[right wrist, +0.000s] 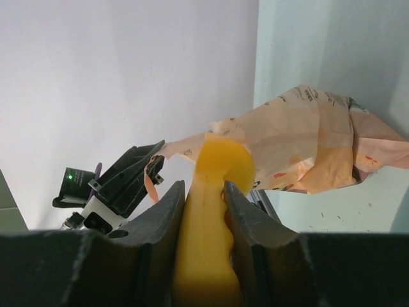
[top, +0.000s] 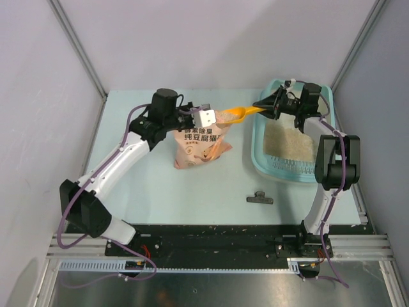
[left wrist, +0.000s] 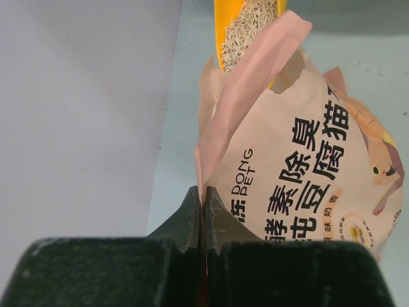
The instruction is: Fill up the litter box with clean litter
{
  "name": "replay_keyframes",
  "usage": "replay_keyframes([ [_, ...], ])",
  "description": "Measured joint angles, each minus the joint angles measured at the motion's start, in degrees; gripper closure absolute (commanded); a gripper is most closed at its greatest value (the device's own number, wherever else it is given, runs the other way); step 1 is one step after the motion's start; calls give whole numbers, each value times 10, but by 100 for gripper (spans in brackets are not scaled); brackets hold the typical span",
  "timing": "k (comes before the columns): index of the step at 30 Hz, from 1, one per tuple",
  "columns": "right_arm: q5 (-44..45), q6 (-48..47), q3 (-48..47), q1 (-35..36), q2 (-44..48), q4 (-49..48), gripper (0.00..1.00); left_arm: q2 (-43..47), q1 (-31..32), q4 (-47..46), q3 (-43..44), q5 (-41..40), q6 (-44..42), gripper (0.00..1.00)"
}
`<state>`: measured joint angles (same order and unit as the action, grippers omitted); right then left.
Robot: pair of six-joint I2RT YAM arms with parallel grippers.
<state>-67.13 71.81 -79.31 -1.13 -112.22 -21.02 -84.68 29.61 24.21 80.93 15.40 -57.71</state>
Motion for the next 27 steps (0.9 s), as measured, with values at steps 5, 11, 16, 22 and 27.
replay_keyframes([
  [5, -5, 1, 2, -16, 2, -2, 100, 16, 0, -6, -16, 1, 3, 100],
  [11, -15, 17, 18, -37, 9, -16, 100, 19, 0, -14, -23, 1, 7, 100],
  [16, -28, 35, 25, -61, 21, -36, 100, 19, 0, -17, -23, 2, 7, 100],
  [22, -43, 46, 26, -119, 42, -48, 100, -3, 0, -26, -12, 3, 7, 100],
  [27, -45, 47, 36, -192, 60, -56, 100, -21, 0, -33, -1, 3, 7, 100],
])
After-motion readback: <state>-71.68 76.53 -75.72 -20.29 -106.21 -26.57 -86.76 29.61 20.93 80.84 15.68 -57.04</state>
